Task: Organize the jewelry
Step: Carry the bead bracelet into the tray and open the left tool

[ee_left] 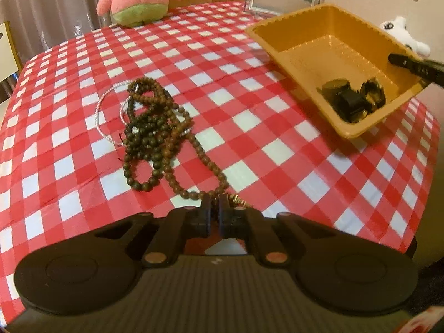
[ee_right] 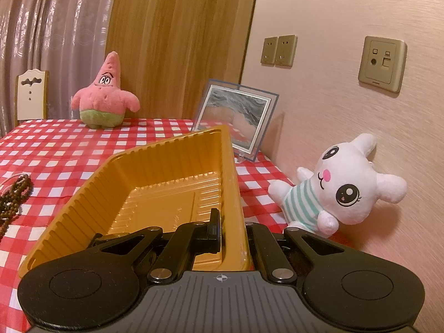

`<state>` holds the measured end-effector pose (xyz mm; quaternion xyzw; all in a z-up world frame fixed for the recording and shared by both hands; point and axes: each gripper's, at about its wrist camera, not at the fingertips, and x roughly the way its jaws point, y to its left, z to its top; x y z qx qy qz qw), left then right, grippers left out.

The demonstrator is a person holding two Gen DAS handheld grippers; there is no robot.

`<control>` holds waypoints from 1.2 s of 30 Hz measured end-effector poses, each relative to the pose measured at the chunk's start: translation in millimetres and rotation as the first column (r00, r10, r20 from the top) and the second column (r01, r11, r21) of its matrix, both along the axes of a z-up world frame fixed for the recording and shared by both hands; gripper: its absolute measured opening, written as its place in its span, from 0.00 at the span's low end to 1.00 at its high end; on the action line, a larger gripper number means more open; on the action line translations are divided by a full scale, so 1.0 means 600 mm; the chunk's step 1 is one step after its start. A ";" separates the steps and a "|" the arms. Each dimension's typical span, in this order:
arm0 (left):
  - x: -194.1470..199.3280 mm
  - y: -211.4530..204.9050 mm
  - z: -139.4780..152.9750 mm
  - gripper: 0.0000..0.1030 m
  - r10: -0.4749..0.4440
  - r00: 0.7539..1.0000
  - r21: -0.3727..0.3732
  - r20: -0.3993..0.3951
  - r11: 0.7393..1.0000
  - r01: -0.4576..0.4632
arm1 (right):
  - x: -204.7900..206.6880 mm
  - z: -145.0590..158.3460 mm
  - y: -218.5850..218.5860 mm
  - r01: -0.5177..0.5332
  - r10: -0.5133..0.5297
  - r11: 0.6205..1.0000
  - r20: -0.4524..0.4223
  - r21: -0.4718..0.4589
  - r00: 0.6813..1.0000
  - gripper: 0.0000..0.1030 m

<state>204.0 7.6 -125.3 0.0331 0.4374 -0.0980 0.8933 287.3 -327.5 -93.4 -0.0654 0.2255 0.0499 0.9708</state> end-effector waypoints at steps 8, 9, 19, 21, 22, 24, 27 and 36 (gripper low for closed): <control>-0.001 0.006 0.058 0.04 0.018 0.997 -0.050 0.072 0.999 -0.014 | 0.002 0.002 0.005 -0.005 0.005 1.000 0.005 0.003 1.000 0.03; 0.000 0.006 0.066 0.04 0.020 0.996 -0.054 0.084 0.998 -0.015 | 0.002 0.002 0.004 -0.005 0.005 1.000 0.005 0.004 1.000 0.03; 0.016 -0.001 0.136 0.04 0.015 0.982 -0.092 0.190 0.996 0.002 | 0.003 0.004 0.007 -0.008 0.008 1.000 0.008 0.009 1.000 0.03; 0.018 -0.007 0.145 0.04 0.008 0.979 -0.101 0.205 0.995 0.013 | 0.004 0.006 0.008 -0.009 0.009 1.000 0.010 0.011 1.000 0.03; 0.020 -0.012 0.149 0.04 0.000 0.977 -0.103 0.213 0.994 0.022 | 0.004 0.006 0.008 -0.009 0.009 1.000 0.010 0.011 1.000 0.03; 0.024 -0.022 0.157 0.04 -0.014 0.974 -0.108 0.227 0.993 0.039 | 0.004 0.007 0.008 -0.010 0.010 1.000 0.011 0.011 1.000 0.03; 0.035 -0.037 0.167 0.04 -0.034 0.968 -0.123 0.247 0.990 0.067 | 0.004 0.007 0.008 -0.010 0.010 1.000 0.011 0.012 1.000 0.03; 0.079 -0.102 0.180 0.04 -0.101 0.952 -0.170 0.288 0.973 0.154 | 0.004 0.007 0.008 -0.010 0.010 1.000 0.011 0.013 1.000 0.04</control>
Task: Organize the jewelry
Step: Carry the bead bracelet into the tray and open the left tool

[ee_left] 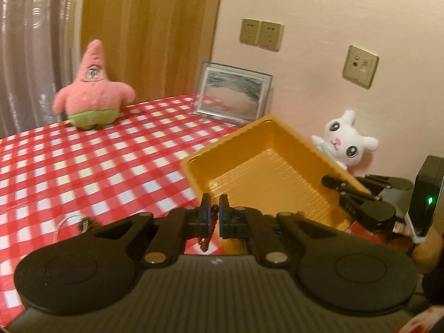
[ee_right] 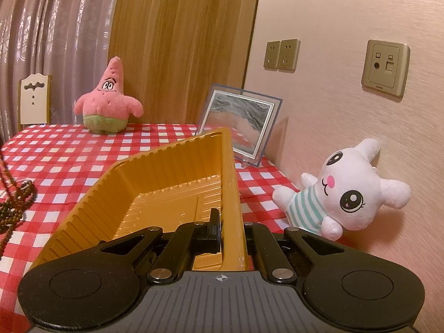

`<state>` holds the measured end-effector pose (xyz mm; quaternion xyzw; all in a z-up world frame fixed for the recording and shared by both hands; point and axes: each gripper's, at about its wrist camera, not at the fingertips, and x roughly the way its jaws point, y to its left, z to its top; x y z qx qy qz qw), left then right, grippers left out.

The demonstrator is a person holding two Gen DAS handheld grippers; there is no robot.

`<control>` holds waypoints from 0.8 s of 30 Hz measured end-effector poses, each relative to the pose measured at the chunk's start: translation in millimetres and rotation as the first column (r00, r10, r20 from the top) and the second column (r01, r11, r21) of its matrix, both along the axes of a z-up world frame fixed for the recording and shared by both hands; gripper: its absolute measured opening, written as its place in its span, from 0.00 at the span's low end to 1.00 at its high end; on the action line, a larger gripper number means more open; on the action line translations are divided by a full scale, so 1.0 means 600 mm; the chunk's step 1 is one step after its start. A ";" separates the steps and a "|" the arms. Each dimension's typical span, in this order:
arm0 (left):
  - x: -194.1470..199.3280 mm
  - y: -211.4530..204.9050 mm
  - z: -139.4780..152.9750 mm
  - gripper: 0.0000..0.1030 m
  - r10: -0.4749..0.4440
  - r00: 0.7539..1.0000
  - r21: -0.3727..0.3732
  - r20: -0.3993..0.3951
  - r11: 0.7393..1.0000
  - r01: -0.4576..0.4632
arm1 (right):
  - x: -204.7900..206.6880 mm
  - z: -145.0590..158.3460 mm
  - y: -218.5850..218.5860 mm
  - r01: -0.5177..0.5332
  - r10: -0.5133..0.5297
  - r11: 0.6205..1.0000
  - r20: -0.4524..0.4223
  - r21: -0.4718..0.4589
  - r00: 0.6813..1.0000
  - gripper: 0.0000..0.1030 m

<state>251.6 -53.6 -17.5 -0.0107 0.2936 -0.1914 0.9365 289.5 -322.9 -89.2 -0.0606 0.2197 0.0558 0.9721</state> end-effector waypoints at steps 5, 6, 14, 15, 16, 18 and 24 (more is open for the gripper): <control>0.027 -0.040 -0.010 0.04 -0.042 0.999 -0.018 -0.017 0.999 0.041 | -0.001 0.000 0.001 0.000 0.000 1.000 0.000 0.002 1.000 0.04; 0.032 -0.048 -0.013 0.04 -0.050 0.999 -0.014 -0.017 0.999 0.050 | -0.002 0.000 0.002 0.000 0.000 1.000 0.001 0.003 1.000 0.04; 0.078 -0.102 -0.052 0.04 -0.072 0.996 0.017 -0.054 0.997 0.073 | 0.002 0.001 -0.002 -0.003 0.003 1.000 0.000 0.020 1.000 0.04; 0.083 -0.107 -0.059 0.04 -0.067 0.996 0.023 -0.064 0.997 0.069 | 0.003 0.001 -0.003 -0.003 0.003 1.000 0.000 0.022 1.000 0.04; 0.090 -0.111 -0.066 0.04 -0.064 0.995 0.028 -0.077 0.997 0.066 | 0.003 0.001 -0.004 -0.004 0.004 1.000 -0.001 0.024 1.000 0.03; 0.102 -0.118 -0.079 0.04 -0.054 0.994 0.036 -0.095 0.998 0.058 | 0.004 0.001 -0.004 -0.004 0.004 1.000 -0.001 0.027 1.000 0.03; 0.129 -0.129 -0.099 0.05 -0.026 0.992 0.060 -0.127 0.998 0.034 | 0.007 0.001 -0.007 -0.002 0.002 0.999 -0.004 0.032 1.000 0.03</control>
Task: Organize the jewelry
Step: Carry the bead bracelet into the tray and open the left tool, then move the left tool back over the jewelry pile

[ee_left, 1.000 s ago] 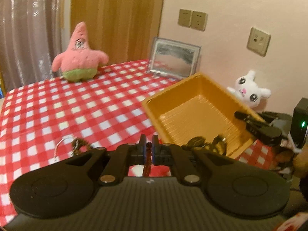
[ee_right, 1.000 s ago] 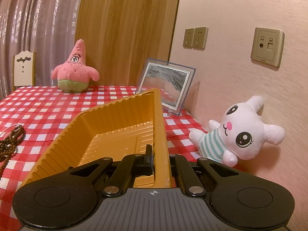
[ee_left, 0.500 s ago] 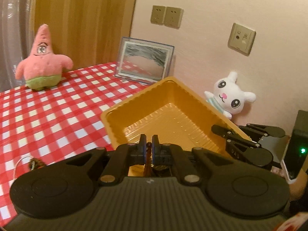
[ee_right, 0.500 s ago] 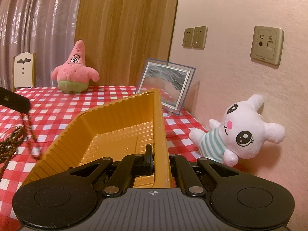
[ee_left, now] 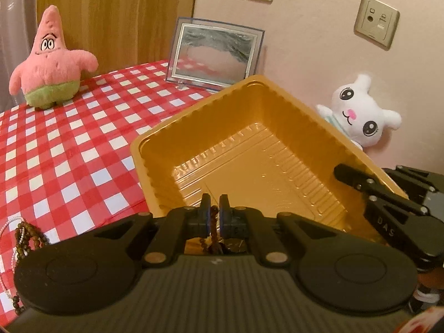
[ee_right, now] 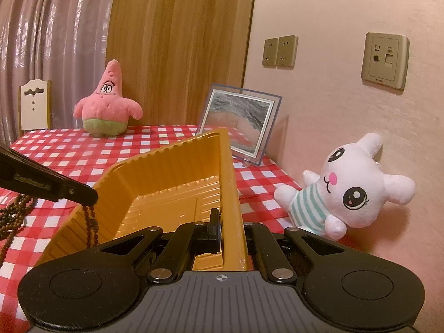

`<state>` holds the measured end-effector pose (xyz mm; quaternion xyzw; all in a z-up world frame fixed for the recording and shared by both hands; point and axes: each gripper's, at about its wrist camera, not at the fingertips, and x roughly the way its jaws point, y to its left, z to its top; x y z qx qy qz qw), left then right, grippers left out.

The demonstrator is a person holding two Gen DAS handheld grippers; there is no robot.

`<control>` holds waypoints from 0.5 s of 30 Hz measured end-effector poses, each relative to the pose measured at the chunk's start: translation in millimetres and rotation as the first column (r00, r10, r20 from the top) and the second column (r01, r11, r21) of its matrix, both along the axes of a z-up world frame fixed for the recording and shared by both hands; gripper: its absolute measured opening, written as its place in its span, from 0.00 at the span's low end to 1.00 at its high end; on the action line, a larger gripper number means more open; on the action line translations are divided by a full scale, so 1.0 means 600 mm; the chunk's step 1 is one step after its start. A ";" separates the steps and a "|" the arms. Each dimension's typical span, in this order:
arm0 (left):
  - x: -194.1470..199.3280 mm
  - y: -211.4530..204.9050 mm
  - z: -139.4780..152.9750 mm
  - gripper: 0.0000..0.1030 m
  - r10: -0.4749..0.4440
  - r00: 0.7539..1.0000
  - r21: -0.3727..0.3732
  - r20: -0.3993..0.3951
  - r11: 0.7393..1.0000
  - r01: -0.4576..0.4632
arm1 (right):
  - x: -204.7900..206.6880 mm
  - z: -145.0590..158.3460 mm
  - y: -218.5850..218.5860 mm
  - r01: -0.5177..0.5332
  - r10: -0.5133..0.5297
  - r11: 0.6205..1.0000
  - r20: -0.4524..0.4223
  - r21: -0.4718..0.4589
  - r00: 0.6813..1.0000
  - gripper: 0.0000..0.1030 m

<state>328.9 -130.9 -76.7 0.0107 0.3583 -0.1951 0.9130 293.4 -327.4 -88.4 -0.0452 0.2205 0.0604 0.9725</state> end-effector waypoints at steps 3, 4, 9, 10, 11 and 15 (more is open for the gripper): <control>-0.003 0.003 0.005 0.11 0.001 1.000 -0.019 0.005 1.000 -0.001 | 0.000 0.000 0.000 0.000 0.000 1.000 -0.001 0.000 1.000 0.03; -0.006 0.005 0.008 0.12 -0.001 1.000 -0.023 0.008 1.000 0.001 | 0.002 0.000 -0.001 0.002 -0.002 1.000 -0.002 0.000 1.000 0.03; -0.027 0.027 0.025 0.13 0.013 1.000 -0.039 0.023 0.999 -0.012 | 0.005 -0.002 -0.002 0.005 -0.005 1.000 -0.006 -0.003 1.000 0.03; -0.034 0.035 0.028 0.13 0.020 0.999 -0.039 0.025 0.999 -0.019 | 0.005 -0.002 -0.002 0.005 -0.005 1.000 -0.006 -0.004 1.000 0.03; -0.041 0.043 0.031 0.13 0.030 0.999 -0.036 0.028 0.999 -0.029 | 0.004 -0.003 -0.002 0.005 -0.006 1.000 -0.006 -0.004 1.000 0.03; -0.068 0.089 0.035 0.13 0.091 0.996 -0.033 0.018 0.995 -0.091 | 0.005 -0.003 -0.002 0.005 -0.005 1.000 -0.005 -0.005 1.000 0.03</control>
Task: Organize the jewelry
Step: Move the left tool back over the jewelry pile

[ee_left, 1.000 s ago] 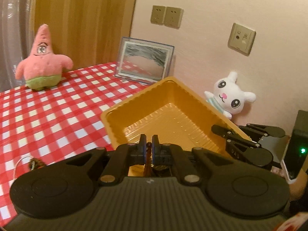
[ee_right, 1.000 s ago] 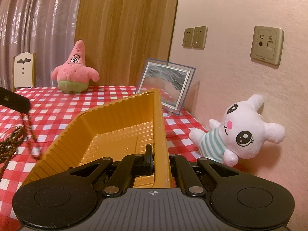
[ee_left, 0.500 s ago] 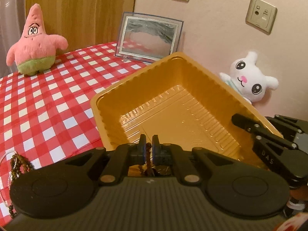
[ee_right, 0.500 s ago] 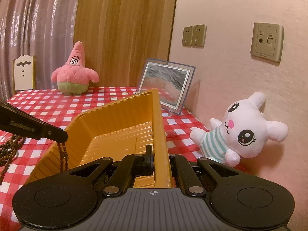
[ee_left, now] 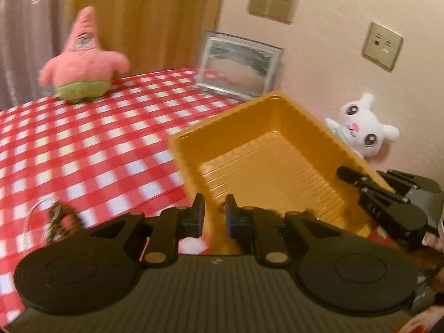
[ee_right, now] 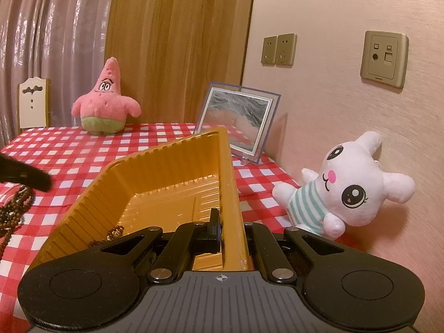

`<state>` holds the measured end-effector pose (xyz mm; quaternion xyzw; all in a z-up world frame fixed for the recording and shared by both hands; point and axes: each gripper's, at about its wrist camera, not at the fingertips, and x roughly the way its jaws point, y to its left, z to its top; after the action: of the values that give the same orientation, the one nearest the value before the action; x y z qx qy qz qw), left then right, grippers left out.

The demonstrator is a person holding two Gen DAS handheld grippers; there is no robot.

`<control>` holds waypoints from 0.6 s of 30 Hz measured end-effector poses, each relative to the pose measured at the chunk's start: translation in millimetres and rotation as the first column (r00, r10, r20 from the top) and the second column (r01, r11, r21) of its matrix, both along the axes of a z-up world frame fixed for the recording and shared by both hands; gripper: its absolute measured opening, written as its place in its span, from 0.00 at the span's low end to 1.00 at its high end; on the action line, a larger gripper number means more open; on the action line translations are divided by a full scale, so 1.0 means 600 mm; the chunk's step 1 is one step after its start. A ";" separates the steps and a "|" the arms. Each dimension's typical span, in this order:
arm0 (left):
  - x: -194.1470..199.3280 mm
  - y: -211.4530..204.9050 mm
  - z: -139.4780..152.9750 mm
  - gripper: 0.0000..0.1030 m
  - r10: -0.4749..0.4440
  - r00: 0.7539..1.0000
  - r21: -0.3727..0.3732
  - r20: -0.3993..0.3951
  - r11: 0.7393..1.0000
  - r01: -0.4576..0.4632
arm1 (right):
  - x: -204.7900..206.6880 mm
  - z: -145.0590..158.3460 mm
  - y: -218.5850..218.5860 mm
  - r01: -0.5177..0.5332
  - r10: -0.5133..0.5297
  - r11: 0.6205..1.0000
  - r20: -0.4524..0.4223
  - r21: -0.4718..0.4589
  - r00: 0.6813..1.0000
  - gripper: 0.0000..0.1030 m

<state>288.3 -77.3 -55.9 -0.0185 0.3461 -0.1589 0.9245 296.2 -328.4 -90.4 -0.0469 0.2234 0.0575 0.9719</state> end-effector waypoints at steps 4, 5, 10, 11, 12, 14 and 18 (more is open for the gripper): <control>-0.028 0.056 -0.002 0.13 0.084 0.996 0.015 -0.019 0.996 -0.083 | 0.000 -0.001 0.000 0.000 0.000 1.000 0.003 -0.001 1.000 0.03; -0.037 0.070 -0.002 0.13 0.105 0.994 0.023 -0.024 0.994 -0.105 | 0.000 -0.001 0.000 0.000 0.000 1.000 0.004 -0.002 1.000 0.03; -0.071 0.134 -0.009 0.13 0.216 0.975 0.047 -0.050 0.976 -0.214 | 0.004 -0.002 0.001 0.004 -0.004 1.000 0.006 -0.009 1.000 0.03; -0.078 0.146 -0.011 0.13 0.235 0.970 0.051 -0.055 0.971 -0.233 | 0.004 -0.002 0.002 0.004 -0.004 1.000 0.006 -0.011 1.000 0.03; -0.084 0.156 -0.013 0.13 0.254 0.966 0.058 -0.058 0.966 -0.250 | 0.004 -0.002 0.001 0.004 -0.003 1.000 0.007 -0.011 1.000 0.03; -0.098 0.175 -0.017 0.13 0.286 0.956 0.073 -0.065 0.957 -0.281 | 0.004 -0.002 0.002 0.005 -0.005 1.000 0.008 -0.014 1.000 0.03; -0.119 0.204 -0.026 0.13 0.334 0.939 0.095 -0.080 0.940 -0.327 | 0.004 -0.003 0.003 0.007 -0.007 1.000 0.008 -0.018 1.000 0.03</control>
<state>216.6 45.3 -71.3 -0.0466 0.3877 0.0138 0.9205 298.7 -326.9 -92.0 -0.0550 0.2203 0.0518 0.9725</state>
